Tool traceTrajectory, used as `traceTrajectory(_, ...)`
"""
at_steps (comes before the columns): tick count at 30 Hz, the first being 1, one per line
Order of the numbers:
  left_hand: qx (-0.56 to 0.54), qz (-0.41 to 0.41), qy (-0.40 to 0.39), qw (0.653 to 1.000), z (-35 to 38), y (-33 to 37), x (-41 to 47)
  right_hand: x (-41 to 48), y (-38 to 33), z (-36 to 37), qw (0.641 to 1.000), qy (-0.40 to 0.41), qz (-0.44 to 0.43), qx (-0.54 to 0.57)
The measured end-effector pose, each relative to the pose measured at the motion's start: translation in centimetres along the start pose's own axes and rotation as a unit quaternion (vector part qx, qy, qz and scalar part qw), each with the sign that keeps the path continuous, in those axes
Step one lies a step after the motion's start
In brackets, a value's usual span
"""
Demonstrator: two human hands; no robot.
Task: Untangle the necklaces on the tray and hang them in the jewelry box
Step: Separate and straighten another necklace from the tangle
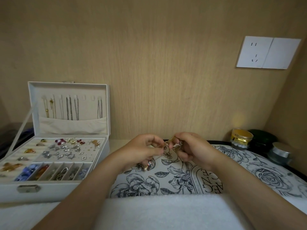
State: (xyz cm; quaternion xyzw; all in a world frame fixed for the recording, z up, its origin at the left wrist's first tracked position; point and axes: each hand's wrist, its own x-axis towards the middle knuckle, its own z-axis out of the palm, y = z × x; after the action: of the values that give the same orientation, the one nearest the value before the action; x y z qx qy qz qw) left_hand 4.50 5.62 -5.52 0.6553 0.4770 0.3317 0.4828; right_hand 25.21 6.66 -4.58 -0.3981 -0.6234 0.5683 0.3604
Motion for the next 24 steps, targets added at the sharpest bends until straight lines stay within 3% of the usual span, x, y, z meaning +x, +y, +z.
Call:
traceTrajectory(5,-0.017,0.012,0.036,0.999,0.1,0.0,0.1,0.1,0.2,-0.1,0.999,-0.020,0.025,0.034)
traceTrajectory(10,-0.051,0.020,0.013,0.998,-0.2,0.3,0.0,0.2,0.3,-0.1,0.999,0.012,0.027,-0.011)
traceTrajectory(13,-0.004,0.044,-0.009,0.999,0.1,0.4,-0.2,0.2,0.3,0.1,0.999,0.011,0.020,-0.022)
traceTrajectory(20,0.002,0.093,0.056,0.994,1.1,0.3,0.1,0.3,0.3,-0.1,1.000,-0.007,0.015,0.012)
traceTrajectory(24,0.072,0.152,0.099,0.981,1.3,0.2,0.0,0.2,0.2,-0.2,1.000,-0.004,0.015,0.016)
